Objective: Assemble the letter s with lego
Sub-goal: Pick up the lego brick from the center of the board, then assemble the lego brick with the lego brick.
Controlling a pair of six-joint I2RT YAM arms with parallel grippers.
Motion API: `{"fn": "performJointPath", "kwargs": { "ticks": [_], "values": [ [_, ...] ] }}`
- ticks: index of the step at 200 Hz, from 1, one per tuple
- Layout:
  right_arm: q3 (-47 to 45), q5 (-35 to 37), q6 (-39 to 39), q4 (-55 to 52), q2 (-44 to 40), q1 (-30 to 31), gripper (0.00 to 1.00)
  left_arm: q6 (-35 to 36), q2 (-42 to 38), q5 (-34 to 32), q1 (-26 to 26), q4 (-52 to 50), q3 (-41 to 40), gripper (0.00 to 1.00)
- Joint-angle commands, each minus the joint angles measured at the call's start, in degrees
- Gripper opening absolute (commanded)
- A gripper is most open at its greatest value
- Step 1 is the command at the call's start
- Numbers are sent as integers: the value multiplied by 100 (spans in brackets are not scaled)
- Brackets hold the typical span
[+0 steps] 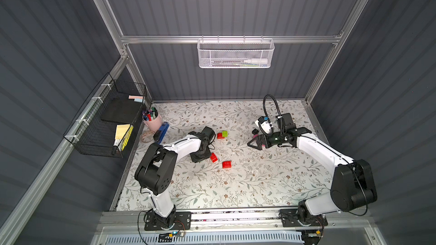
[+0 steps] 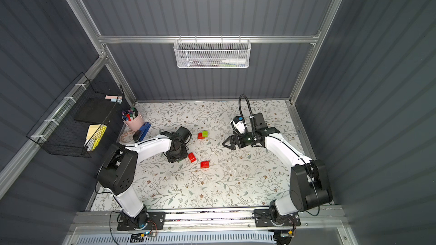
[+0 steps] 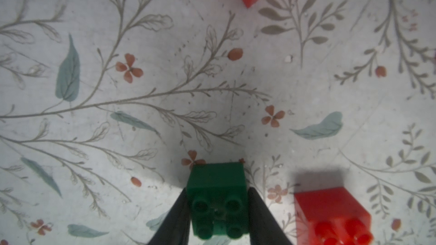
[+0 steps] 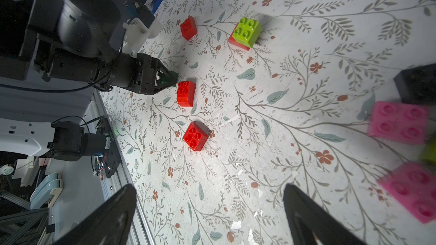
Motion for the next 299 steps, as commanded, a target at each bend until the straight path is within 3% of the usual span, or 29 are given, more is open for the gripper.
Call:
{"fn": "performJointPath", "kwargs": {
  "ticks": [1, 62, 94, 188, 299],
  "values": [
    [141, -63, -70, -160, 3, 36, 99, 147, 94, -5, 35, -55, -7, 36],
    [160, 143, -74, -196, -87, 27, 99, 763, -59, 70, 18, -305, 660, 31],
    [197, 232, -64, -194, -96, 1, 99, 1199, 107, 176, -30, -722, 1576, 31],
    [174, 301, 100, -82, -114, -113, 99, 1732, 1935, 355, -438, -1235, 4368, 31],
    [117, 242, 93, -79, -100, -219, 99, 1792, 2752, 264, -507, -1357, 5100, 31]
  ]
}}
